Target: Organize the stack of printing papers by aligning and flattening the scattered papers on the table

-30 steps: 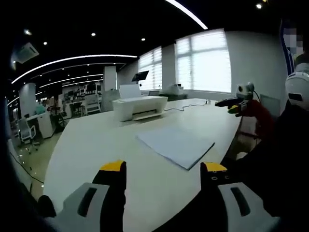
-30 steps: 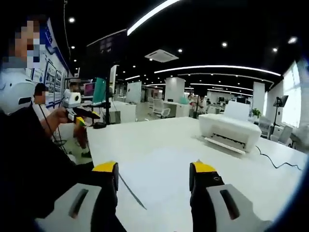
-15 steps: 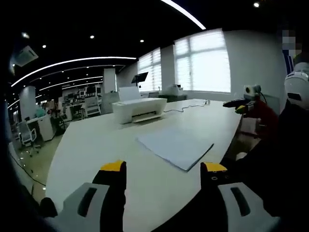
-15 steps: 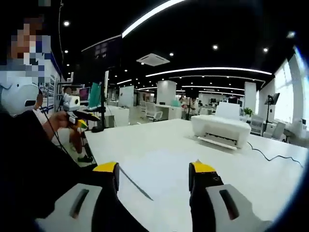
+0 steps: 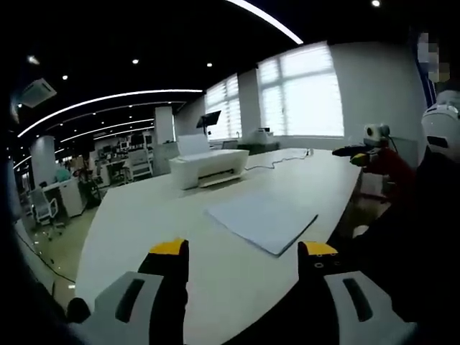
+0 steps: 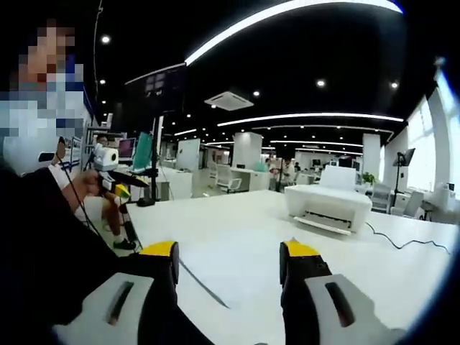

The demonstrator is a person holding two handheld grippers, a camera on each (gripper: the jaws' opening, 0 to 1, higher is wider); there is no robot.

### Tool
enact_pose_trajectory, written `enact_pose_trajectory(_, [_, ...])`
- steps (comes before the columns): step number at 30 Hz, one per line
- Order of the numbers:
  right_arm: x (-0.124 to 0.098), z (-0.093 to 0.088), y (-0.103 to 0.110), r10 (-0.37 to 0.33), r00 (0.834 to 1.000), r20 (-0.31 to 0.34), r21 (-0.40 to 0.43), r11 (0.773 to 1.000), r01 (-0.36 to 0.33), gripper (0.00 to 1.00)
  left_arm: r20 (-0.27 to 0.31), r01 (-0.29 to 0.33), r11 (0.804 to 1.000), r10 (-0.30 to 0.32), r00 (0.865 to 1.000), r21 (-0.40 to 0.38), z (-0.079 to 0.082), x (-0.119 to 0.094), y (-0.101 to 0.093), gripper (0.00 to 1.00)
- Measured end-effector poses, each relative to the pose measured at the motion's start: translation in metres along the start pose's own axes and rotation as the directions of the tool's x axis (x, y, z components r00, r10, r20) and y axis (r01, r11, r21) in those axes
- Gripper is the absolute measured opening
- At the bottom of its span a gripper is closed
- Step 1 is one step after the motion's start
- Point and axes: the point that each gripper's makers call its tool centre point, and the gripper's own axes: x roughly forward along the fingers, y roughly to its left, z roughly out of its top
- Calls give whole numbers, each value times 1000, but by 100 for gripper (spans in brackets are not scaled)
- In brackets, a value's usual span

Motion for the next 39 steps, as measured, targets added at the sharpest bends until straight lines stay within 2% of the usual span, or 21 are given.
enact_pose_trajectory(10, [4,8,10,13,1000,1,-29,1000,-12,50,11,9,1000,-9,1000,8,-2,-8,-4,65])
enact_pose_trajectory(14, [7,7,13,18,1000,-14,-37,999,-18,49,37,-6,1000,6,999,1,2,-14,-1,64])
enact_pose_trajectory(21, [5,14,16,19,1000,-8,-53,998,-19,49,34,4,1000,-5,999,8,0,-15,-5,64])
enact_pose_trajectory(27, [7,6,18,24,999,-33,-51,998,-26,48,23,10,1000,-10,1000,10,-4,-15,-8,64])
enact_pose_trajectory(39, [5,0,13,27,999,-32,-31,999,-28,47,16,5,1000,-6,1000,17,-2,-12,-9,64])
